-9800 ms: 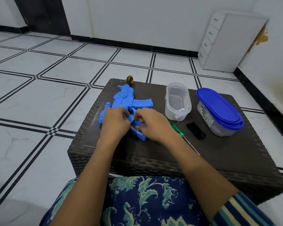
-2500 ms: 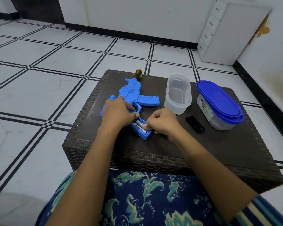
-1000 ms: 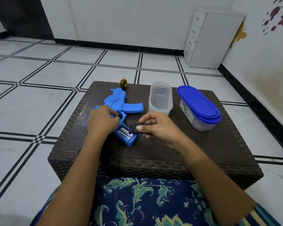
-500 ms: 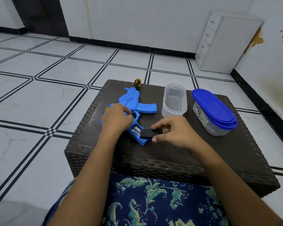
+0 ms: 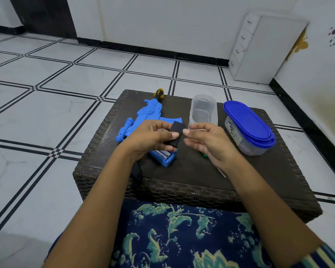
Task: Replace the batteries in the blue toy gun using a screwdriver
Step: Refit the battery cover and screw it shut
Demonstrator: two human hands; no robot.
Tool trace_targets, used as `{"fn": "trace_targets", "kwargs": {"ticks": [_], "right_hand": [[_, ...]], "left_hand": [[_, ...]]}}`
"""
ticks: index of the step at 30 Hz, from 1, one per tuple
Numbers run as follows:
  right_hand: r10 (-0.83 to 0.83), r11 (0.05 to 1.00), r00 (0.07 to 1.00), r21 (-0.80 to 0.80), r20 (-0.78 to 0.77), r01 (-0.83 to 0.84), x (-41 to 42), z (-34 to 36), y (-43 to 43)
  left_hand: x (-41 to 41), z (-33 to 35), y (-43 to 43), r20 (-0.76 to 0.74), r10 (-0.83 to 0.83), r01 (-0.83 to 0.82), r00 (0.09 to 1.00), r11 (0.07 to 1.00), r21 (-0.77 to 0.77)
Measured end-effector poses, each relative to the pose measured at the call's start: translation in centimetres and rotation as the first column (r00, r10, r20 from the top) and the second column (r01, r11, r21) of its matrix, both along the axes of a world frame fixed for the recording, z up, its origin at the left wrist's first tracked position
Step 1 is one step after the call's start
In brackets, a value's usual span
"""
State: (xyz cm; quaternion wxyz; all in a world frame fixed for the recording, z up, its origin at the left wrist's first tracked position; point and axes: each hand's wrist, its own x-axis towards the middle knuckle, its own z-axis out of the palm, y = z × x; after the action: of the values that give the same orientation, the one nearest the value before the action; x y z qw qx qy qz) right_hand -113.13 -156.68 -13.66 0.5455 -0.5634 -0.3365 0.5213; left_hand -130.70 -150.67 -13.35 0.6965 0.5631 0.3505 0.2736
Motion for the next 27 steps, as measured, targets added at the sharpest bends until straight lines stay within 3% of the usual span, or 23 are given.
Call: {"fn": "trace_targets", "kwargs": {"ticks": [3, 8, 14, 15, 17, 19, 21, 23, 25, 27], "right_hand": [[0.158, 0.987, 0.984, -0.038, 0.086, -0.155, -1.7, 0.0, -0.5], [0.073, 0.997, 0.997, 0.019, -0.005, -0.073, -2.9, -0.2, 0.1], [0.094, 0.995, 0.994, 0.015, 0.052, -0.095, -1.4, 0.2, 0.2], [0.077, 0.996, 0.993, 0.029, 0.092, -0.08, -1.2, 0.2, 0.2], [0.012, 0.995, 0.949, 0.087, 0.315, -0.042, -1.0, 0.0, 0.0], [-0.042, 0.982, 0.811, 0.172, 0.584, -0.073, -0.8, -0.1, -0.1], [-0.053, 0.951, 0.684, 0.246, 0.728, -0.188, -0.8, -0.3, -0.2], [-0.076, 0.922, 0.613, 0.29, 0.786, -0.258, -0.9, -0.6, -0.1], [-0.088, 0.926, 0.635, 0.298, 0.767, -0.231, -0.9, -0.7, -0.1], [-0.037, 0.947, 0.682, 0.244, 0.731, -0.21, -0.6, -0.4, -0.2]], "left_hand": [[0.1, 0.0, 0.1, -0.011, 0.091, -0.091, 0.996, 0.994, -0.056], [-0.1, -0.4, 0.9, -0.137, 0.22, -0.222, 0.966, 0.975, -0.004], [-0.5, -0.4, 1.2, -0.002, 0.257, -0.257, 0.966, 0.966, -0.024], [-0.5, -0.4, 1.2, 0.011, 0.263, -0.263, 0.965, 0.965, -0.025], [-0.4, -0.6, 1.3, 0.041, 0.314, -0.312, 0.949, 0.949, -0.045], [-0.4, -0.6, 1.5, 0.067, 0.372, -0.367, 0.926, 0.926, -0.085], [-0.3, -0.7, 1.6, 0.069, 0.391, -0.38, 0.918, 0.916, -0.13], [-0.3, -0.6, 1.5, 0.013, 0.391, -0.384, 0.92, 0.909, -0.161], [-0.4, -0.6, 1.5, -0.069, 0.376, -0.382, 0.924, 0.91, -0.162], [-0.6, -1.0, 1.6, -0.202, 0.389, -0.393, 0.899, 0.919, 0.02]]}}
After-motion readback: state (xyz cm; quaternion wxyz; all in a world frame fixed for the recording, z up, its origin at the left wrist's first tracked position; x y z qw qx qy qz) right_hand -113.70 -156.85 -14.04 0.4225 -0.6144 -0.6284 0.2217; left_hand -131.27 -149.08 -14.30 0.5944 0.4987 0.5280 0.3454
